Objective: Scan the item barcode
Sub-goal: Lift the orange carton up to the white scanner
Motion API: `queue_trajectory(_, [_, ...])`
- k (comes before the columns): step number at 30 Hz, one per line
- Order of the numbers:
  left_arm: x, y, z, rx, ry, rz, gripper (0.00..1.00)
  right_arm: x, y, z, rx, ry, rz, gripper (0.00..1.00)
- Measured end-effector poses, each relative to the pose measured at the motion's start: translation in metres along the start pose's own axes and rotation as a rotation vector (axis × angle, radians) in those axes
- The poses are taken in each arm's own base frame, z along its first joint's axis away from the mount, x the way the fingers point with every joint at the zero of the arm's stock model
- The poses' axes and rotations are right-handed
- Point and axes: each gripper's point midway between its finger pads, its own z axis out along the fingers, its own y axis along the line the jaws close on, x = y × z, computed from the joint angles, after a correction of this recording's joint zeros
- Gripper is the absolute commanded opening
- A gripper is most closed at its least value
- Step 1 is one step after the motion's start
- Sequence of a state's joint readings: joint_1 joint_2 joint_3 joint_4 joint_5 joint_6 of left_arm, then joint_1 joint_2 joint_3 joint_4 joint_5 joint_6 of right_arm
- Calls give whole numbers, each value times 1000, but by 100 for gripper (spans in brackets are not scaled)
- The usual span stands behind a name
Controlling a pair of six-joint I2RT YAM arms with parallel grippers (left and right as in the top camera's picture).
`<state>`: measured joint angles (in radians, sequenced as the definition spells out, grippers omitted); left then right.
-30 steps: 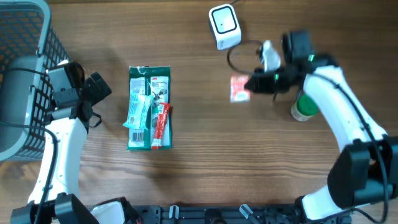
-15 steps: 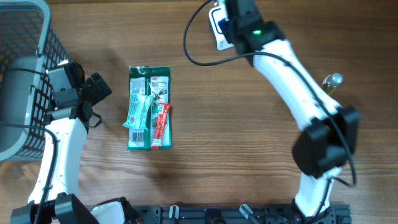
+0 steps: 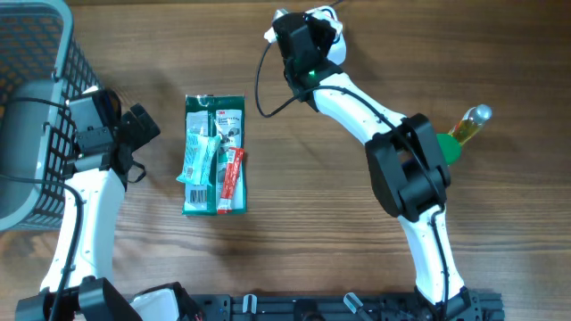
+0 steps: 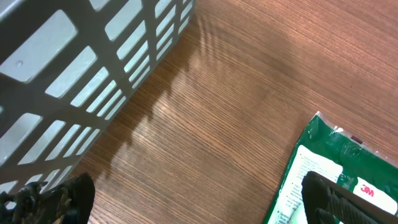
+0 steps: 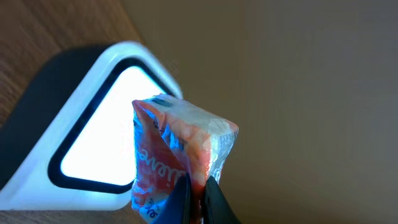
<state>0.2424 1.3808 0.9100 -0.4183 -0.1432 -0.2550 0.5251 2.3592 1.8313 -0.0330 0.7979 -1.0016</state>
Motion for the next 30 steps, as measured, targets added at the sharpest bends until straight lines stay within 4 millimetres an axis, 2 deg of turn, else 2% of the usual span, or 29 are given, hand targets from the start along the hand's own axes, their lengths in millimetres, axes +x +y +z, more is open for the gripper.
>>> queue_trajectory(2, [0,0,0,0,0,0,100,3,6,5,-5,9,-4,4])
queue_trajectory(10, [0,0,0,0,0,0,100,0,-2,7,17,-7,27,4])
queue_trajectory(13, [0,0,0,0,0,0,100,1,0,9,5,-13,63,7])
queue_trajectory(16, [0,0,0,0,0,0,100,1,7,9,-27,-23,87,4])
queue_trajectory(20, [0,0,0,0,0,0,100,4,5,8,-23,-3,131,4])
queue_trajectory(21, [0,0,0,0,0,0,100,9,3,2,-47,7,139,4])
queue_trajectory(23, [0,0,0,0,1,0,100,14,-31,-23,-67,3,211,4])
queue_trajectory(25, [1,0,0,-1,2,0,100,32,-87,-71,-83,7,329,4])
queue_trajectory(26, [0,0,0,-1,2,0,100,47,-119,-101,-95,4,410,4])
queue_trajectory(27, [0,0,0,0,2,0,100,61,-128,-120,-142,17,453,4])
queue_trajectory(28, [0,0,0,0,1,0,100,80,-124,-137,-231,49,485,4])
queue_trajectory(29, [0,0,0,-1,1,0,100,93,-114,-146,-327,77,516,4])
queue_trajectory(30, [0,0,0,1,0,0,100,111,-87,-154,-470,141,520,4])
